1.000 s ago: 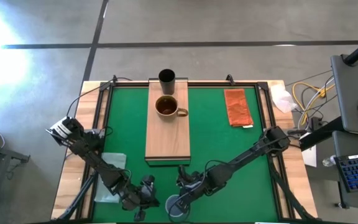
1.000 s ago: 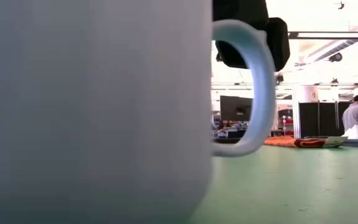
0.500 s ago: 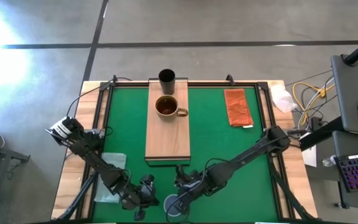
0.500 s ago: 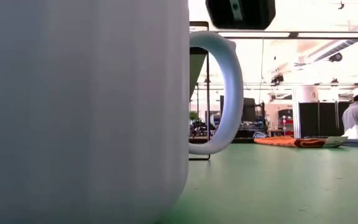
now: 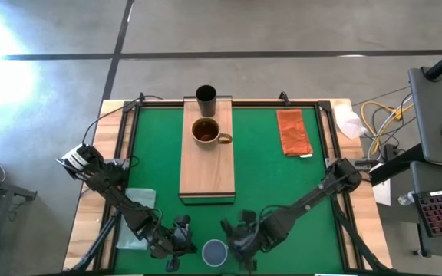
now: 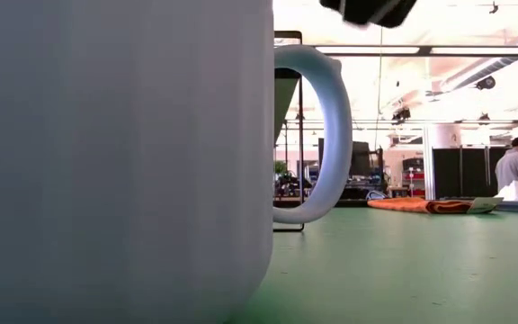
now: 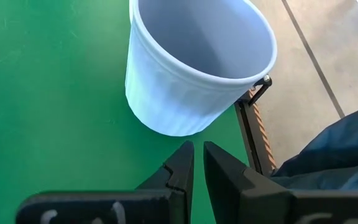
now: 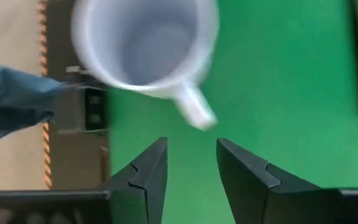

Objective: Stack small to large cups/mugs on shelf
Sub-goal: Put the gray mug on the shelf

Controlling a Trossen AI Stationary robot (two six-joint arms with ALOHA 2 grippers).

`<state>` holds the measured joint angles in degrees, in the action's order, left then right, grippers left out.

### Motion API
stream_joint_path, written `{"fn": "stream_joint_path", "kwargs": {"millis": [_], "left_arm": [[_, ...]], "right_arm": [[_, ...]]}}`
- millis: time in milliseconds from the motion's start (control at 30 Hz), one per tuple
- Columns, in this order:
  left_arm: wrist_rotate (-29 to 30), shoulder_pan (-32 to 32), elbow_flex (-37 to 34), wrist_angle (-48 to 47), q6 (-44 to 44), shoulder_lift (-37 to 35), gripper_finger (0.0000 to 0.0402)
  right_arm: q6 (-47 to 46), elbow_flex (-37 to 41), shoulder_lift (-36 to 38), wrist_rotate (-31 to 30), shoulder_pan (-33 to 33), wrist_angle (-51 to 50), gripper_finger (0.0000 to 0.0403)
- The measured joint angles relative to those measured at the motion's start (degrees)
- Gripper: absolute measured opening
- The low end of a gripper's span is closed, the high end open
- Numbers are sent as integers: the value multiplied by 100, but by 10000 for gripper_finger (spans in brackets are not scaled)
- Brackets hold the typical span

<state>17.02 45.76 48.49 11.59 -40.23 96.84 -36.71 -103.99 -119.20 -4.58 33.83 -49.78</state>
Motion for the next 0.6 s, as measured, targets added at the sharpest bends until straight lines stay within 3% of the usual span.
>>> {"fn": "stream_joint_path", "kwargs": {"millis": [100,333,600], "left_arm": [[0,0,2,0,-4,0,22],[0,0,2,-3,-148,0,22],[-1,0,2,-4,-158,0,22]], "right_arm": [[524,227,0,-348,178,692,134],[724,557,-4,-862,210,708,135],[868,916,-11,-898,202,1271,135]]}}
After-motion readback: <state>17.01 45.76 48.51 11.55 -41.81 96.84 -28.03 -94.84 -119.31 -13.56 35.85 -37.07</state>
